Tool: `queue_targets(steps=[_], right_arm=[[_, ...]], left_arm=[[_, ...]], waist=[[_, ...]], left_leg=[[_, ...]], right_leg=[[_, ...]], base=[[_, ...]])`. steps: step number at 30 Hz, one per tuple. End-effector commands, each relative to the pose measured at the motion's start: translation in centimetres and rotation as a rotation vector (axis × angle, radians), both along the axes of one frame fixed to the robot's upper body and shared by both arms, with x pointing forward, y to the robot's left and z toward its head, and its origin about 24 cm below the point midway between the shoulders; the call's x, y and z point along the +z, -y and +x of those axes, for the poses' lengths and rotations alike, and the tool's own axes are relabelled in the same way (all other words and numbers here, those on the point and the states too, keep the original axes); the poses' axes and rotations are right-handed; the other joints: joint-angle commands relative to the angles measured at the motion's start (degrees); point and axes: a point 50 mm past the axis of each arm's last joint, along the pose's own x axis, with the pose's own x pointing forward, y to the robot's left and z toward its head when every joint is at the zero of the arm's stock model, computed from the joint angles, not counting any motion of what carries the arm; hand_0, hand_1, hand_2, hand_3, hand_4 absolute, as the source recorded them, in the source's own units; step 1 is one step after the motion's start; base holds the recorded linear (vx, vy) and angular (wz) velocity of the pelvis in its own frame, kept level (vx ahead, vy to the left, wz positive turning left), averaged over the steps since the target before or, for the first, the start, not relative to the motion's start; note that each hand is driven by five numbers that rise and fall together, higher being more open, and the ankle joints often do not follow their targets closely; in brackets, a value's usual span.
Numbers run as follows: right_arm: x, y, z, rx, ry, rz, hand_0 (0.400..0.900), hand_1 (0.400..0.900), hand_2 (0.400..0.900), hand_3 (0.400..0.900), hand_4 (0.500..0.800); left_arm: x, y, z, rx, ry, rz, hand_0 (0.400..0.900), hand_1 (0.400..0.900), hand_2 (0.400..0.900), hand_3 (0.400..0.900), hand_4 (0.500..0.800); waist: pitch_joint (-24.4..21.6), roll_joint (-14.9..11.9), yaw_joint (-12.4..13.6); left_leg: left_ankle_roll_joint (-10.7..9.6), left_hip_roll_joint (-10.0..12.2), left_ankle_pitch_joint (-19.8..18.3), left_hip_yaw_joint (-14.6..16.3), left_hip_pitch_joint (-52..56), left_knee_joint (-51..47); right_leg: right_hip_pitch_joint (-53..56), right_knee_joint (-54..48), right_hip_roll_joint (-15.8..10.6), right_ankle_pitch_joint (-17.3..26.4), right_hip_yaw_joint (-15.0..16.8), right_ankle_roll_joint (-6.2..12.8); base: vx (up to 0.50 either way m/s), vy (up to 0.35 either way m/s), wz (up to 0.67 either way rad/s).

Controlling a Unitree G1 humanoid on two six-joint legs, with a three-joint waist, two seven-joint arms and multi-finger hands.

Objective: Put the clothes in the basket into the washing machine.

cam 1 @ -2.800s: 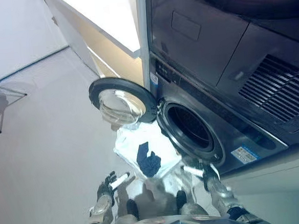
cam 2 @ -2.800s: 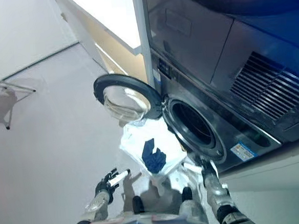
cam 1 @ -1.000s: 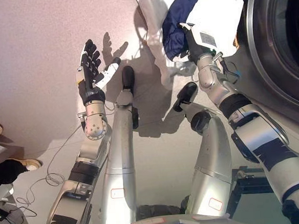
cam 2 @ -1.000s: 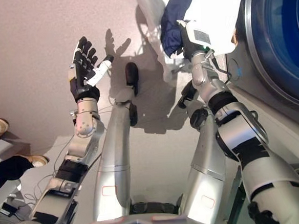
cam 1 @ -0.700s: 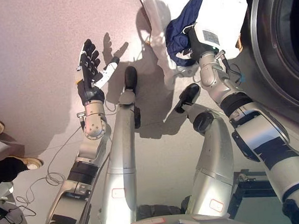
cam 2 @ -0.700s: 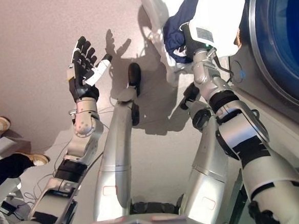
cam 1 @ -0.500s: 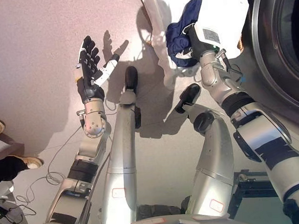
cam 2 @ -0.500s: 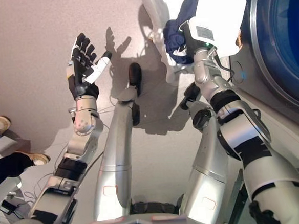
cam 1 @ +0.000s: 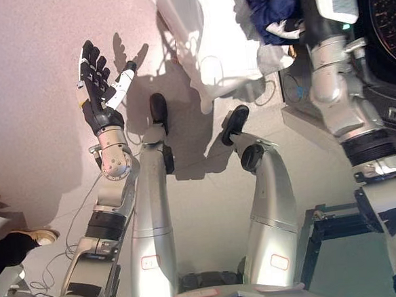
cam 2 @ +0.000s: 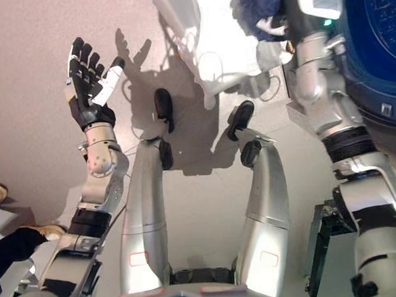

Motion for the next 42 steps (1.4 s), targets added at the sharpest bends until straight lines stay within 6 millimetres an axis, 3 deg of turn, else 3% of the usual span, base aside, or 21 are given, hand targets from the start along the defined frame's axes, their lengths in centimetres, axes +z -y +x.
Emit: queue_targets(steps=[1, 7, 8, 9, 11, 12, 15, 24, 30, 37, 42], right_arm=[[0.1, 0.7, -1.5, -0.038, 0.100, -0.061, 0.400, 0.400, 0.400, 0.400, 0.500], [1.7, 4.8, -1.7, -0.298, 0.098, -0.281, 0.400, 0.400, 0.400, 0.400, 0.500], [2.1, 5.8, -1.5, -0.385, 0.062, -0.392, 0.400, 0.400, 0.400, 0.400, 0.500], [2.3, 5.6, -1.3, -0.383, 0.066, -0.398, 0.400, 0.400, 0.400, 0.400, 0.500], [2.3, 6.7, -0.4, -0.524, -0.033, -0.604, 0.400, 0.400, 0.400, 0.400, 0.500], [2.6, 6.3, -0.1, -0.521, -0.027, -0.614, 0.400, 0.400, 0.400, 0.400, 0.500], [2.2, 8.1, 1.1, -0.710, -0.183, -0.849, 0.400, 0.400, 0.400, 0.400, 0.500], [-0.2, 7.7, 3.6, -0.837, -0.438, -1.101, 0.400, 0.400, 0.400, 0.400, 0.500], [-0.8, 9.4, 3.2, -0.940, -0.540, -1.119, 0.400, 0.400, 0.400, 0.400, 0.500], [-0.4, 12.4, 1.5, -1.095, -0.606, -0.951, 0.400, 0.400, 0.400, 0.400, 0.500], [0.5, 12.2, 1.5, -1.072, -0.535, -0.866, 0.400, 0.400, 0.400, 0.400, 0.500]], left_arm=[[-1.1, -1.3, -2.1, 0.060, 0.020, 0.022, 0.900, 0.900, 0.900, 0.900, 0.800], [-1.5, -1.7, -2.4, 0.060, 0.007, 0.040, 0.900, 0.900, 0.900, 0.900, 0.800], [-1.6, -1.7, -2.5, 0.048, 0.003, 0.059, 0.900, 0.900, 0.900, 0.900, 0.800], [-1.6, -1.8, -2.5, 0.051, 0.004, 0.052, 0.900, 0.900, 0.900, 0.900, 0.800], [-1.6, -1.7, -2.4, 0.028, -0.002, 0.078, 0.900, 0.900, 0.900, 0.900, 0.800], [-1.6, -1.8, -2.4, 0.033, 0.000, 0.068, 0.900, 0.900, 0.900, 0.900, 0.800], [-1.7, -1.5, -2.2, 0.002, -0.006, 0.081, 0.900, 0.900, 0.900, 0.900, 0.800], [-1.5, -0.8, -1.7, -0.046, -0.007, 0.076, 0.900, 0.900, 0.900, 0.900, 0.800], [-0.9, -0.3, -1.5, -0.075, 0.020, 0.054, 0.900, 0.900, 0.900, 0.900, 0.800], [-1.1, -0.6, -1.4, -0.066, 0.001, 0.023, 0.900, 0.900, 0.900, 0.900, 0.800], [-0.8, -1.0, -1.4, -0.045, 0.002, 0.033, 0.900, 0.900, 0.900, 0.900, 0.800]], waist=[[-9.29, -1.85, -0.08], [-10.20, -2.25, 0.12], [-10.53, -2.52, 0.66], [-10.46, -2.31, 0.43], [-10.83, -2.73, 1.43], [-10.77, -2.40, 1.00], [-11.27, -2.39, 1.99], [-12.41, -1.21, 2.76], [-12.68, -0.61, 3.77], [-12.76, -0.50, 4.20], [-13.01, -0.61, 3.41]], left_leg=[[-0.75, -0.39, -6.99, -2.07, -0.94, 1.23], [-0.92, 0.15, -6.98, -2.06, -0.57, 0.42], [-1.01, 0.26, -6.98, -1.83, -0.38, 0.22], [-1.01, 0.34, -7.01, -1.77, -0.35, 0.22], [-1.18, 0.52, -7.01, -1.60, -0.18, -0.01], [-1.19, 0.61, -7.05, -1.54, -0.16, -0.01], [-1.41, 0.68, -6.94, -1.40, -0.22, -0.25], [-1.83, 0.54, -6.62, -1.83, -0.59, -0.77], [-1.85, 0.29, -6.30, -1.78, -1.04, -0.89], [-2.07, 0.38, -5.73, -1.74, -0.94, -1.35], [-2.09, 0.53, -5.85, -1.48, -0.63, -1.34]], right_leg=[[-4.81, -0.61, 1.45, 0.92, 0.89, 6.65], [-4.71, -1.02, 1.64, 0.89, 0.95, 6.88], [-4.55, -1.14, 1.65, 0.92, 0.91, 6.90], [-4.56, -1.18, 1.73, 0.97, 0.96, 6.90], [-4.44, -1.31, 1.70, 0.90, 0.91, 6.94], [-4.46, -1.35, 1.80, 0.93, 0.96, 6.94], [-4.39, -1.57, 1.74, 0.74, 0.85, 6.93], [-4.76, -1.50, 1.49, 0.23, 0.55, 6.69], [-5.31, -0.87, 1.26, -0.19, 0.57, 6.59], [-5.59, -0.35, 1.14, -0.17, 0.63, 6.39], [-5.29, -0.44, 1.73, 0.14, 0.76, 6.19]], base=[[0.00, -0.012, -0.08], [0.00, -0.006, -0.06], [0.00, 0.009, -0.08], [-0.01, -0.002, -0.07], [0.00, -0.012, -0.05], [0.00, -0.016, -0.04], [0.00, 0.000, 0.00], [0.01, -0.025, 0.06], [0.01, -0.013, 0.05], [0.00, 0.000, -0.01], [0.00, -0.004, -0.07]])
